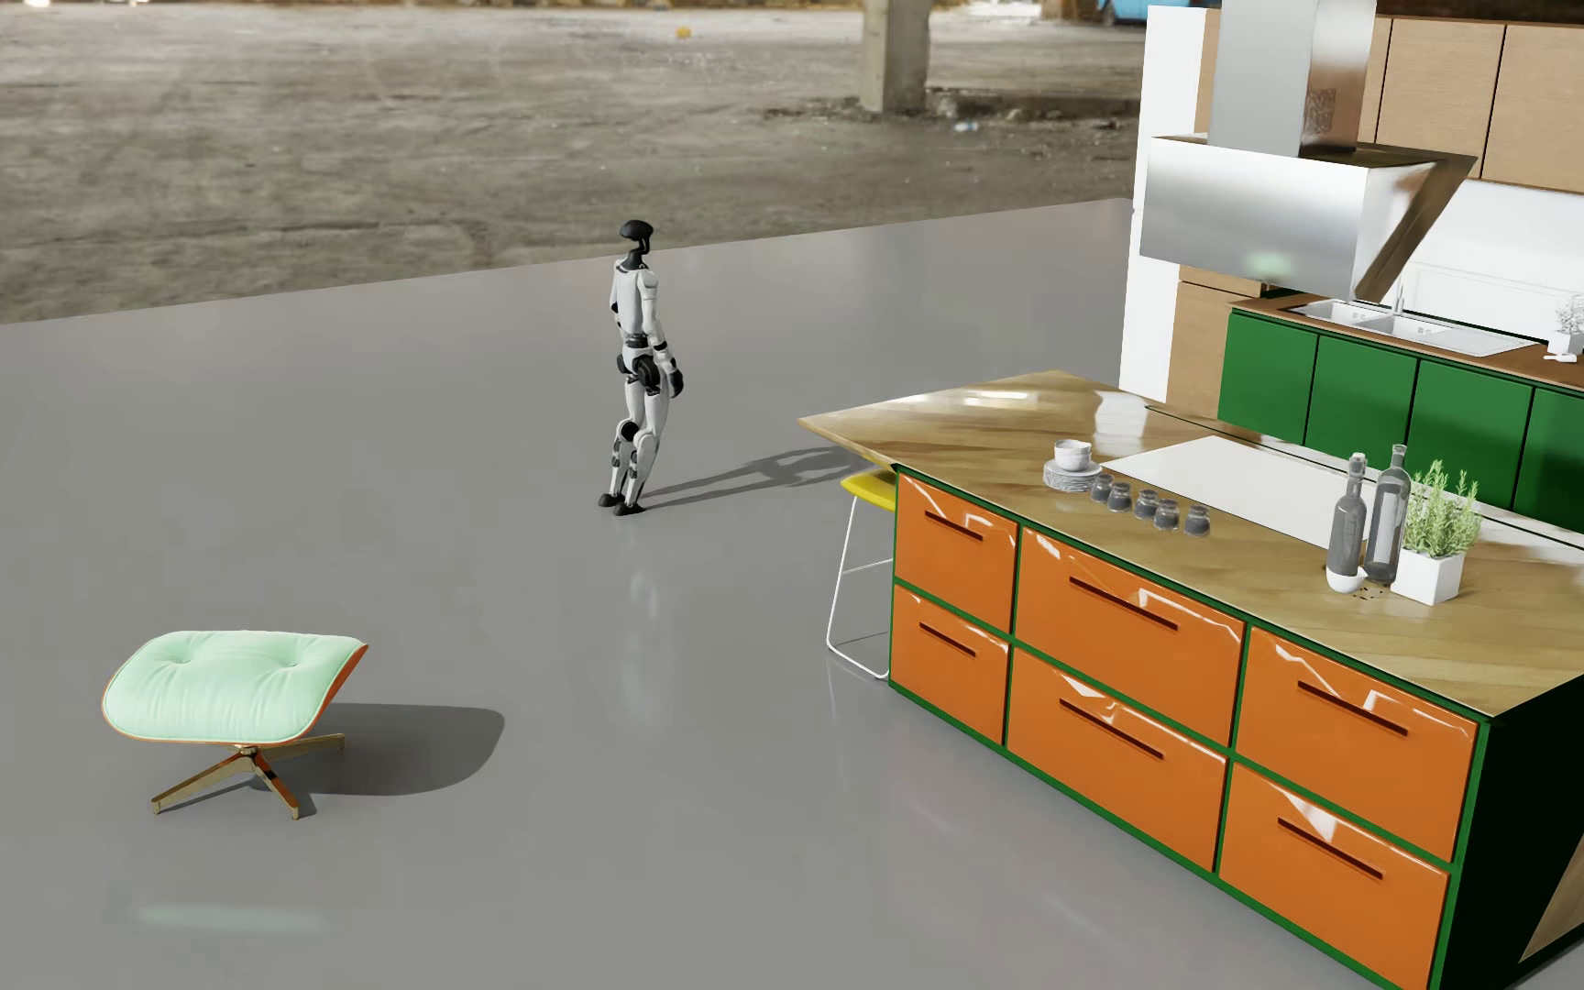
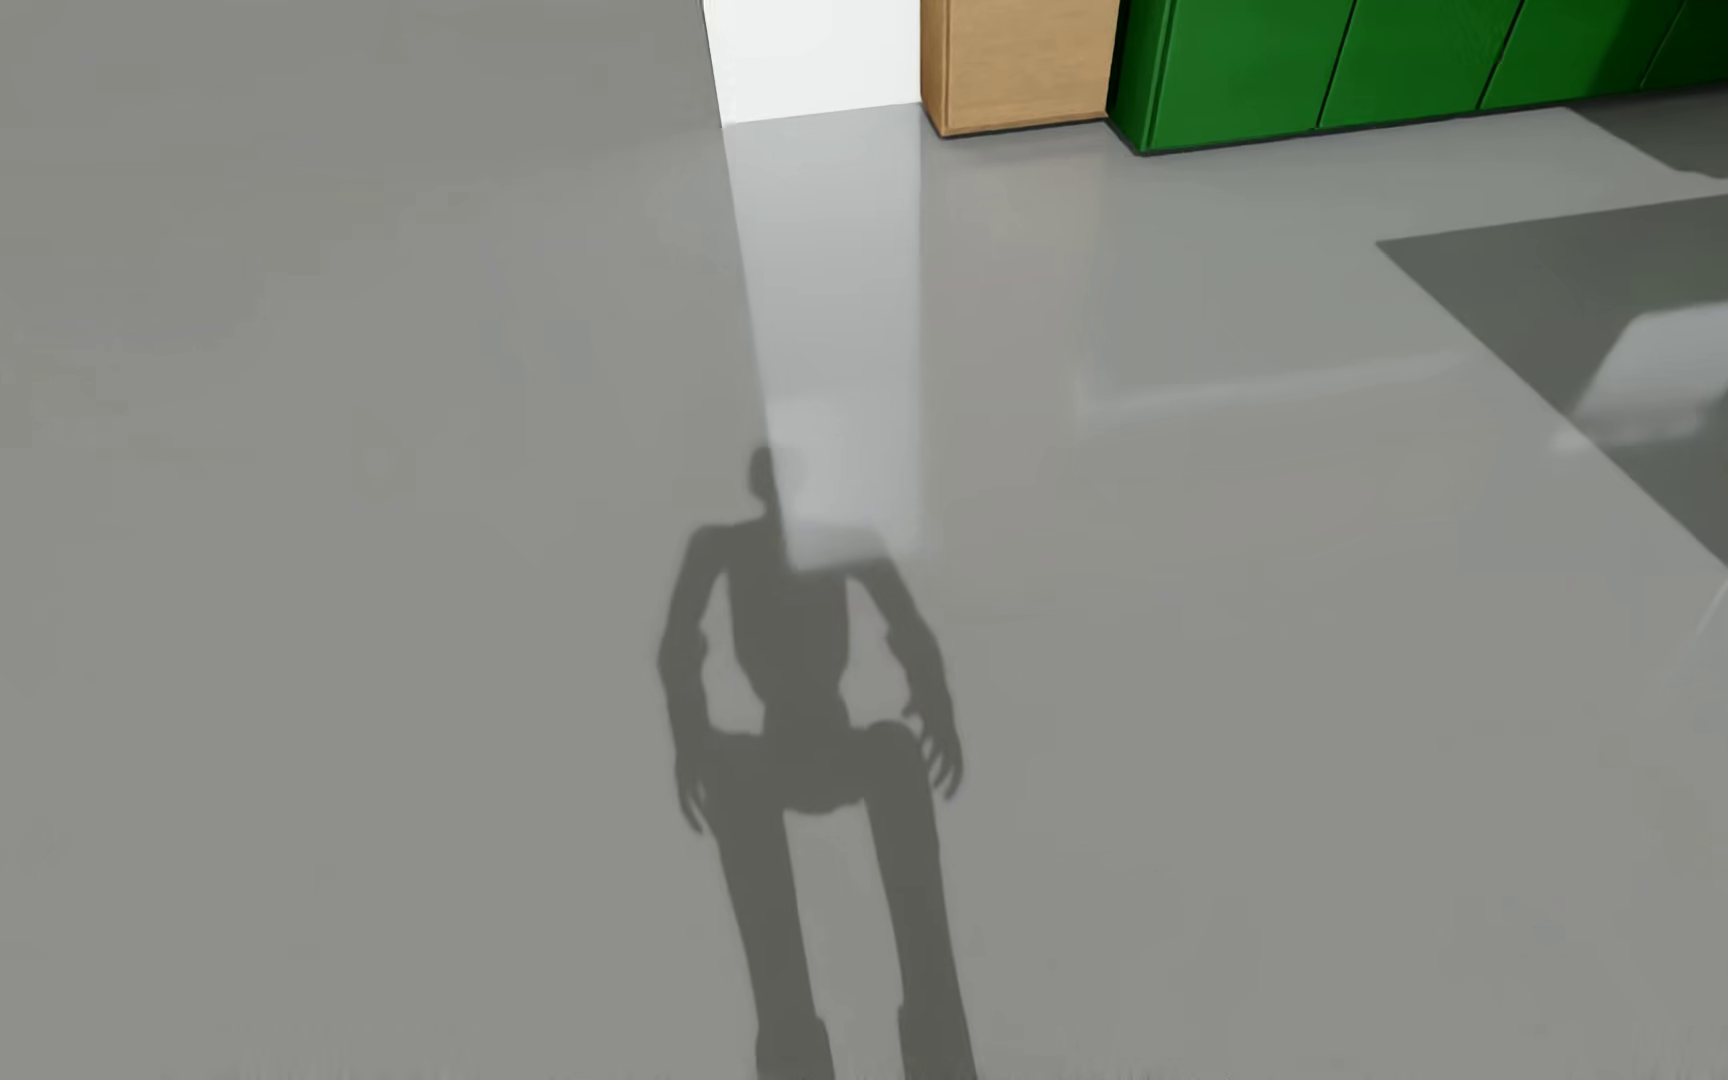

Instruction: Wait

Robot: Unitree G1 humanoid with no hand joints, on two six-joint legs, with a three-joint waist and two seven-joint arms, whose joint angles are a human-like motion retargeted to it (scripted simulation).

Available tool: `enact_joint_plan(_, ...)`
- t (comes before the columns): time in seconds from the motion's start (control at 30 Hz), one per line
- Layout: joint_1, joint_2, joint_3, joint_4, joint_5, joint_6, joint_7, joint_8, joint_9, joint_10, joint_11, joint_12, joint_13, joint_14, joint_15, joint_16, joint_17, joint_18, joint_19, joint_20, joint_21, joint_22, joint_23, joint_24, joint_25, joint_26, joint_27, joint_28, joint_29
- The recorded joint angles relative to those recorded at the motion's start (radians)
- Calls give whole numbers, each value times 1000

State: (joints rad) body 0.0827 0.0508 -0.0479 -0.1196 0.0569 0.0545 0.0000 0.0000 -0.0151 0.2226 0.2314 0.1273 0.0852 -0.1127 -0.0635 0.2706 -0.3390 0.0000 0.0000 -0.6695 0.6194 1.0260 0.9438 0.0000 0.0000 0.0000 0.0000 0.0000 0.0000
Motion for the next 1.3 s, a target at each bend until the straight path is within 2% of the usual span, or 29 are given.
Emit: enact_joint_plan(1.3,-9,-2,-5,6,7,-5,0,0,19,11,-1,-15,-16,5,-2,-1,7,0,0,-21,0,-7,-4,0,0,0,0,0,0)
